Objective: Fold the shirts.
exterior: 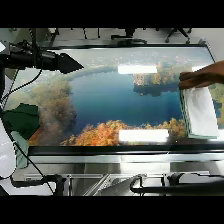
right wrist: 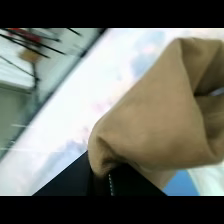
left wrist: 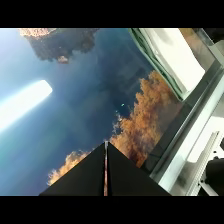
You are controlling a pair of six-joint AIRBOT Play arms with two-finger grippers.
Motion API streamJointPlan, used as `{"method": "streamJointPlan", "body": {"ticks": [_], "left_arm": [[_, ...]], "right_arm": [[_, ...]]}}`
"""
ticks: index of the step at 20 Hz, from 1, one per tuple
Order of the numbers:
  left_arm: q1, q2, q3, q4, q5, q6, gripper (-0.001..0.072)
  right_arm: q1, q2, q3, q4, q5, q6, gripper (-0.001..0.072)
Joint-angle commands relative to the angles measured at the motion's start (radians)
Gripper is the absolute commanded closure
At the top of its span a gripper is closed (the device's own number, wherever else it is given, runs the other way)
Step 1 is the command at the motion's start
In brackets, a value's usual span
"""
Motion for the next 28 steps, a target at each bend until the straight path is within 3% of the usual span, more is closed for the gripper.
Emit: {"method": "streamJointPlan", "body": {"ticks": [1,3,7,14,15,16,17,19,21,22,23,24,26,28], "left_arm": [[0.0,0.0,0.0,0.0,-0.007,0.002,0.0692],[0.0,0.0,0.0,0.0,-0.008,0.002,0.0692],[0.0,0.0,0.0,0.0,-0.008,0.003,0.0692],[0.0,0.0,0.0,0.0,-0.003,0.029,0.0692],[0.0,0.0,0.0,0.001,0.0,0.03,0.0692],[0.0,0.0,0.0,0.001,0.003,0.035,0.0692],[0.001,0.0,0.0,0.001,0.004,0.035,0.0691],[0.001,0.0,0.0,0.001,0.005,0.035,0.0691],[0.002,0.0,0.0,0.0,0.005,0.035,0.0692],[0.003,0.0,0.0,0.0,0.006,0.035,0.0692],[0.003,0.0,0.0,0.0,0.011,0.035,0.0692],[0.004,0.0,0.0,0.001,0.012,0.034,0.0692],[0.003,0.0,-0.001,0.002,0.006,0.014,0.0693],[0.003,0.0,-0.001,0.002,-0.029,-0.014,0.0695]], "right_arm": [[-0.01,0.029,-0.037,-0.373,0.193,0.303,0.0691],[-0.01,0.06,-0.092,-0.539,0.305,0.417,0.0691],[-0.012,0.14,-0.196,-0.73,0.404,0.502,0.069],[-0.011,0.159,-0.384,-0.753,0.466,0.473,0.0676],[-0.011,0.157,-0.411,-0.753,0.455,0.436,0.0488],[-0.011,0.151,-0.423,-0.753,0.457,0.373,0.0116],[-0.011,0.145,-0.42,-0.753,0.456,0.327,0.0015],[-0.01,0.137,-0.386,-0.741,0.435,0.309,0.0015],[-0.003,0.136,-0.335,-0.655,0.375,0.3,0.0021],[0.008,0.136,-0.313,-0.583,0.334,0.267,0.0096],[0.027,0.137,-0.299,-0.504,0.298,0.218,0.0372],[0.054,0.138,-0.298,-0.422,0.258,0.166,0.0585],[0.156,0.138,-0.298,-0.356,0.192,0.115,0.0675],[0.303,0.138,-0.301,-0.371,0.163,0.056,0.069]]}}
